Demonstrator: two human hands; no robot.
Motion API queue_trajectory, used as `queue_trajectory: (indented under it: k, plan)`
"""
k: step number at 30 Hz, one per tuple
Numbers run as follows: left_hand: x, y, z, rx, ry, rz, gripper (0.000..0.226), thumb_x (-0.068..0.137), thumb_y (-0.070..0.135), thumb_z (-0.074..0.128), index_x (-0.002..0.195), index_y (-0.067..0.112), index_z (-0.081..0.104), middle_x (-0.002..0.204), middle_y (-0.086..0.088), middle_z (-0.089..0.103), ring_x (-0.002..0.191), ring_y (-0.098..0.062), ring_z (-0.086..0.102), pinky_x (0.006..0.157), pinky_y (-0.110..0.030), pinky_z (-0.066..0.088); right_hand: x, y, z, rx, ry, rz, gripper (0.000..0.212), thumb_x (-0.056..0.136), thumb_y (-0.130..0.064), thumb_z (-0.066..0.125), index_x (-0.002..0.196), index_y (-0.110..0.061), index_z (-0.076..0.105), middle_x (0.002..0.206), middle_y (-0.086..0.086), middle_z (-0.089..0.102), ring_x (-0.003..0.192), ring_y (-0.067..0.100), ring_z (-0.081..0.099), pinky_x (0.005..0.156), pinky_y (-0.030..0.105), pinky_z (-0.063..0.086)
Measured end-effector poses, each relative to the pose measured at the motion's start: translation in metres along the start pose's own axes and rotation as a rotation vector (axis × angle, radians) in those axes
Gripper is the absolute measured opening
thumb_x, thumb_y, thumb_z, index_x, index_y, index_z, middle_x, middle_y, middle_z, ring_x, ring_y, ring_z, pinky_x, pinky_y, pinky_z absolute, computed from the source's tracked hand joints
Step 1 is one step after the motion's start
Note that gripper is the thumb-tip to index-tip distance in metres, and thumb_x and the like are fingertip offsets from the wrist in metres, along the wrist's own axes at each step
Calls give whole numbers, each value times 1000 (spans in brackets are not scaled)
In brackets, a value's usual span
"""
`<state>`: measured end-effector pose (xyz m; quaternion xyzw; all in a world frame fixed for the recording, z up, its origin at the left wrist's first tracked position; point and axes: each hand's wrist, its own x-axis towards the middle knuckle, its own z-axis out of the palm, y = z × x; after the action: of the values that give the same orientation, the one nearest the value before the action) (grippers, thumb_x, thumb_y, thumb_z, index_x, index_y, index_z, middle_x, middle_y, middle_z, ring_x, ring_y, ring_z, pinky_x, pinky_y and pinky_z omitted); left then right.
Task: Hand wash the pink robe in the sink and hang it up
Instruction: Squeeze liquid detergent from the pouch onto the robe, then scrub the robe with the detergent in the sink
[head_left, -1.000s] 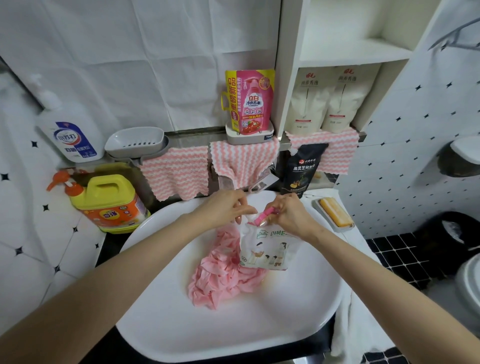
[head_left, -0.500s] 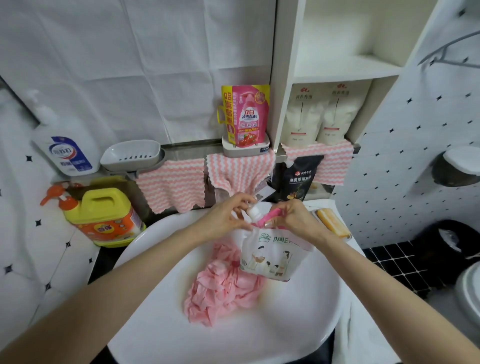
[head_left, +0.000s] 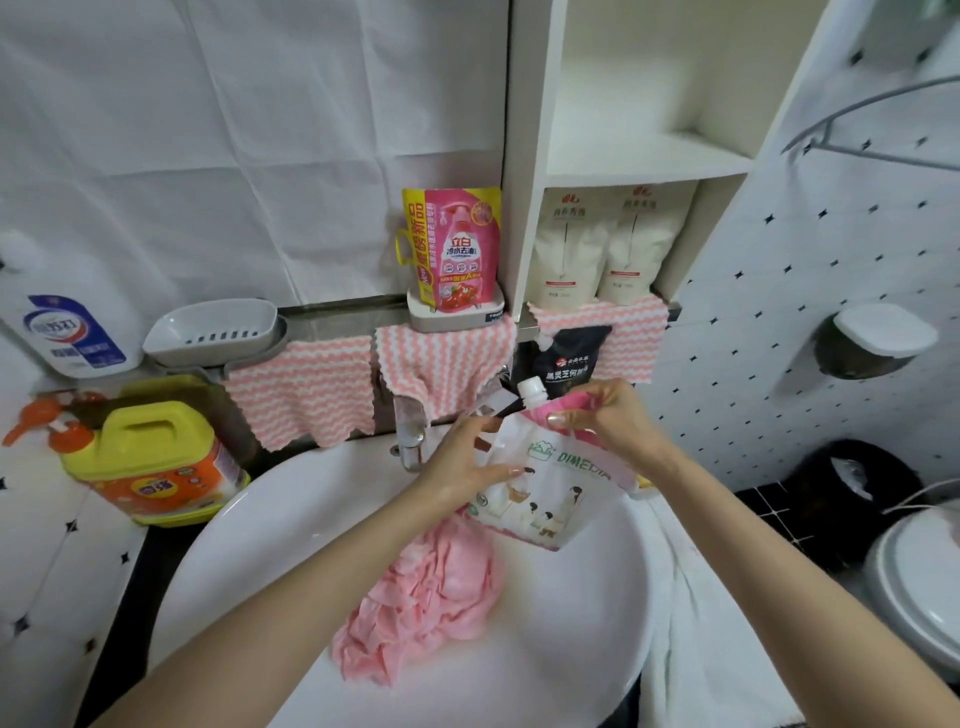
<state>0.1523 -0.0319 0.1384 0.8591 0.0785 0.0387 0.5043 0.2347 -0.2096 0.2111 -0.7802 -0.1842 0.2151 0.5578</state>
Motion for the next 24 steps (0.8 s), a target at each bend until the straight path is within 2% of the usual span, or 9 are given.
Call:
queue_trajectory:
  k: [6,10,12,14,17,19,21,23,24]
  plan:
    - [-7,-31,14,21,-56,-156,32,80,21,74,108,14,59,119,-5,49,105,-20,54,71,-5,40,-22,6,-57,-79,284,112,8,79,-11,73,71,-12,70,59,-3,68,47,10,52,44,19,42]
    - [-11,-46,30,27,-141,-157,25,80,22,74,102,15,62,116,-8,50,101,-18,58,73,-7,42,-39,25,-83,-214,410,209,9,78,-14,74,72,-11,69,66,5,66,54,14,52,52,26,44]
    - [-12,-50,36,25,-162,-163,20,80,23,74,96,20,62,114,-8,50,100,-18,59,79,-13,45,-41,46,-85,-352,513,214,4,75,-18,77,73,-17,74,60,3,66,54,15,54,56,32,48]
    - [-11,-55,41,28,-160,-175,17,80,24,73,91,25,61,113,-6,51,99,-18,59,84,-20,46,-41,68,-78,-507,587,229,5,76,-26,75,73,-24,77,50,-4,62,52,16,54,54,29,44]
    - [-13,-63,43,61,-143,-203,16,81,26,72,90,25,59,110,-3,50,99,-17,59,84,-20,45,-36,105,-52,-522,416,359,10,80,-26,71,73,-24,77,49,-6,61,49,14,55,51,28,45]
    - [-17,-73,39,171,-93,-246,25,82,29,72,101,21,58,113,-4,49,106,-21,56,87,-23,43,-33,119,-35,-496,216,471,20,79,-37,72,78,-17,76,65,1,70,62,15,64,67,34,55]
    - [-24,-89,31,420,-30,-353,51,81,38,70,124,20,49,126,-7,42,121,-26,43,98,-30,36,-29,119,-18,-612,143,492,44,75,-54,71,104,-21,69,94,1,73,90,21,67,82,34,50]
    - [-35,-111,22,533,2,-503,81,74,49,72,139,25,31,143,-11,25,133,-30,26,106,-40,30,-25,114,5,-785,333,250,57,74,-54,73,118,-20,63,110,6,68,104,31,61,86,39,45]
    - [-40,-123,19,491,-3,-587,95,68,55,75,143,29,23,148,-13,16,137,-32,19,109,-46,27,-26,109,22,-775,412,38,49,78,-48,72,115,-17,65,111,7,67,104,33,60,86,40,45]
